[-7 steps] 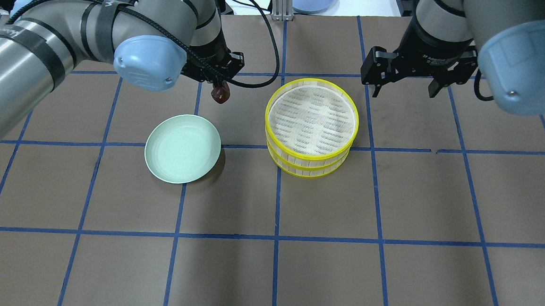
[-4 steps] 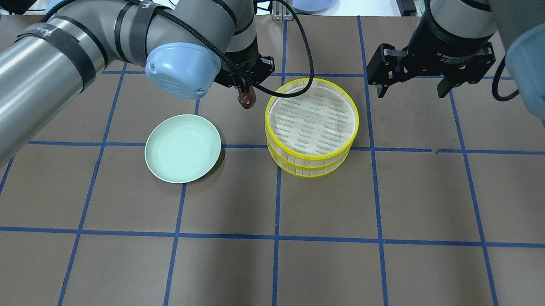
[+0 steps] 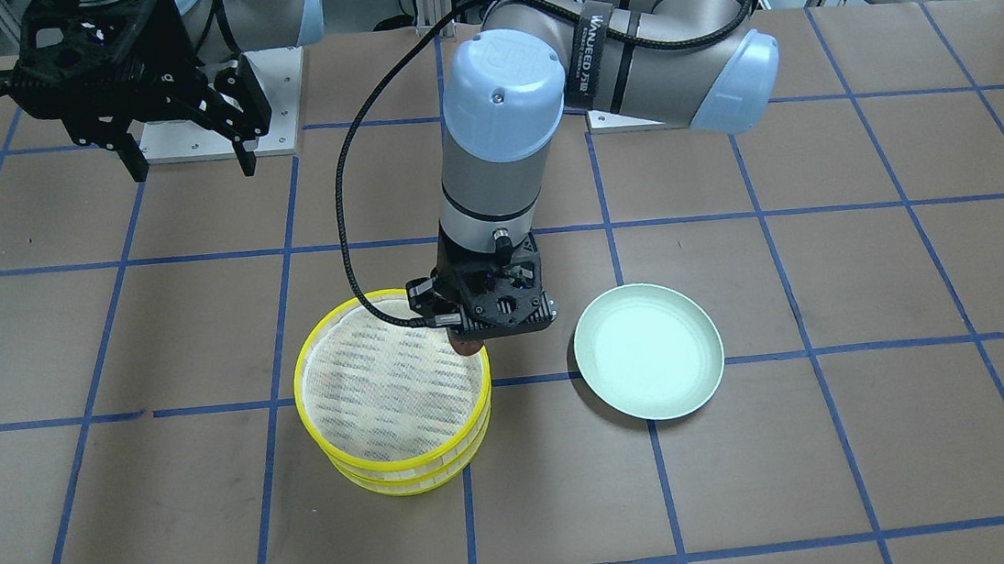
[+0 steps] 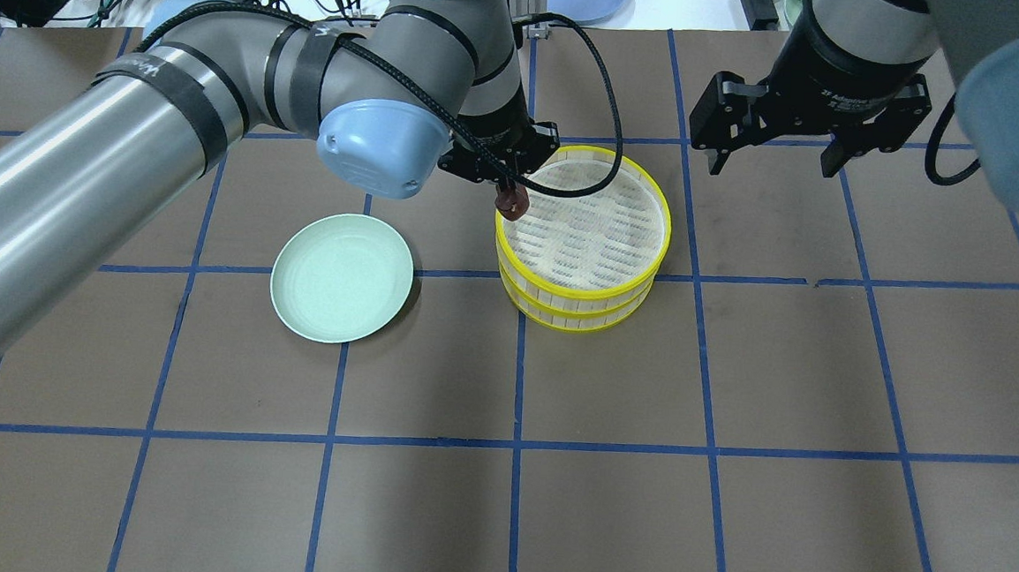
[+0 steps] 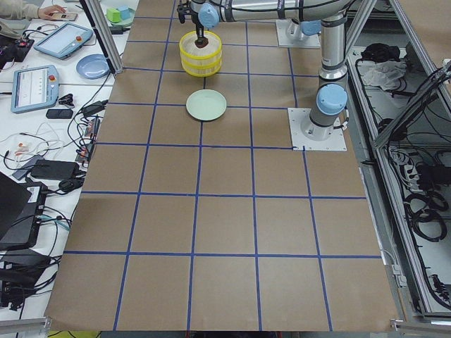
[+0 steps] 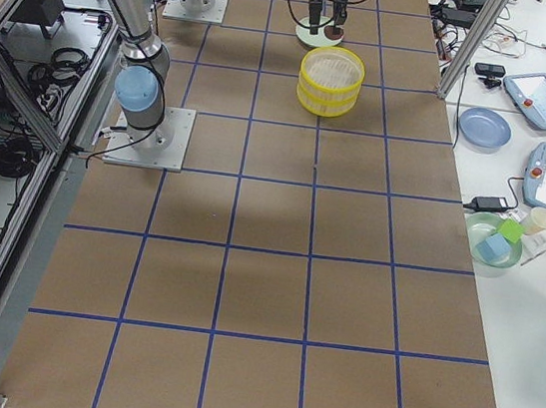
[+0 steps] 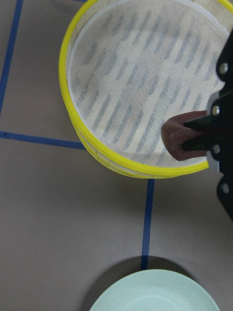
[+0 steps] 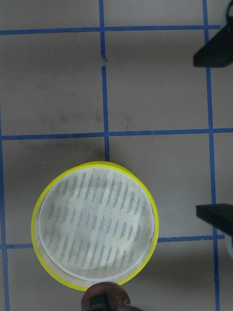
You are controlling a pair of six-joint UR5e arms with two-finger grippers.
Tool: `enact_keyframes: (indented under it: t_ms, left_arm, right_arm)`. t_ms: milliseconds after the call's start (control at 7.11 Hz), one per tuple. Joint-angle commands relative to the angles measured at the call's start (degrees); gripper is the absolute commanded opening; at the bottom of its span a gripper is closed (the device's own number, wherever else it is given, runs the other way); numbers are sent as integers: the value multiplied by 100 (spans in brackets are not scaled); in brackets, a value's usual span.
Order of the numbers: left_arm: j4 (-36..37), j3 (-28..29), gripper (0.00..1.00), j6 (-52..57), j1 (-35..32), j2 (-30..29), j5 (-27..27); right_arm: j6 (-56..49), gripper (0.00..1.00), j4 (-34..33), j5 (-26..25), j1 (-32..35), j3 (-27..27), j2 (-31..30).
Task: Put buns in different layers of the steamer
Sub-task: 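Carry the brown bun into the top tier while the right gripper withdraws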
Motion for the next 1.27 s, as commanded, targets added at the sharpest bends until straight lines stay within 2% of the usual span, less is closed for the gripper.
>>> enact_keyframes:
  t_ms: [0, 141, 281, 422, 563, 704, 1126]
  left_arm:
    - [304, 31, 8, 14, -172, -237, -214]
    - [444, 31, 14, -38, -251, -325, -224]
    - [480, 31, 37, -65, -304, -422, -224]
    - [542, 31, 80, -74, -322, -484, -224]
    - [542, 31, 93, -196, -392, -511, -224]
    - [612, 31, 98, -197, -393, -520, -224]
    - [876, 40, 99, -110, -393, -511, -337]
  right_arm:
    - [28, 100, 373, 309, -326, -486, 177]
    - [19, 100, 515, 283, -352, -698, 335]
    - [10, 100, 595, 274, -353, -700, 345]
    - [10, 100, 595, 266, -353, -691, 336]
    - [10, 100, 587, 266, -353, -691, 336]
    - [10, 100, 587, 257, -353, -674, 336]
    - [-7, 100, 595, 248, -361, -656, 336]
